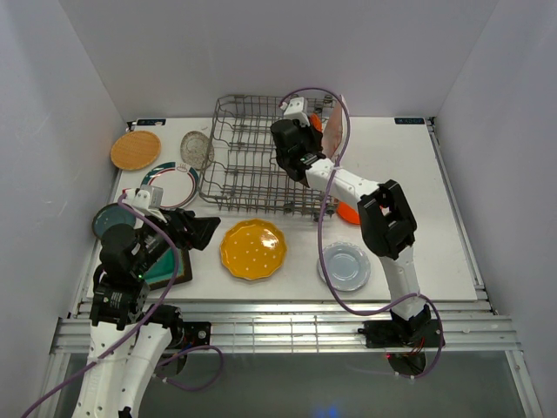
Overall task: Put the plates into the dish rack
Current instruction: Insert the plate into the dish rack.
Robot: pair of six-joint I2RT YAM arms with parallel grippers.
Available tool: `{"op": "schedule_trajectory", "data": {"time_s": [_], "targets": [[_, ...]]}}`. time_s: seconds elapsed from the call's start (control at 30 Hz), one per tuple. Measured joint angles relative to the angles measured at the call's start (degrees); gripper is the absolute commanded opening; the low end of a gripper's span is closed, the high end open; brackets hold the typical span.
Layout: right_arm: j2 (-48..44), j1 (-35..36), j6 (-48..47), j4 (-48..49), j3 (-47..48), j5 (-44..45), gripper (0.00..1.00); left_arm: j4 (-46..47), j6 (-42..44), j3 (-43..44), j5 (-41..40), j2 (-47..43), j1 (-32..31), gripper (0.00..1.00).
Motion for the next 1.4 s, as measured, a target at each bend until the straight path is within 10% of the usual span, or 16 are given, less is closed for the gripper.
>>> {"op": "schedule_trajectory", "data": {"time_s": [1.2, 1.4], "targets": [[4.24, 0.68, 11.08, -5.40, 0.15, -1.29, 0.11, 0.00, 0.00, 0.00, 0.00, -0.02, 0.00, 0.98], [4.24, 0.66, 13.70, -7.87, 1.09, -3.10, 0.38, 0.00, -0.02, 0.00, 0.00, -0.02, 0.00, 0.98]]}}
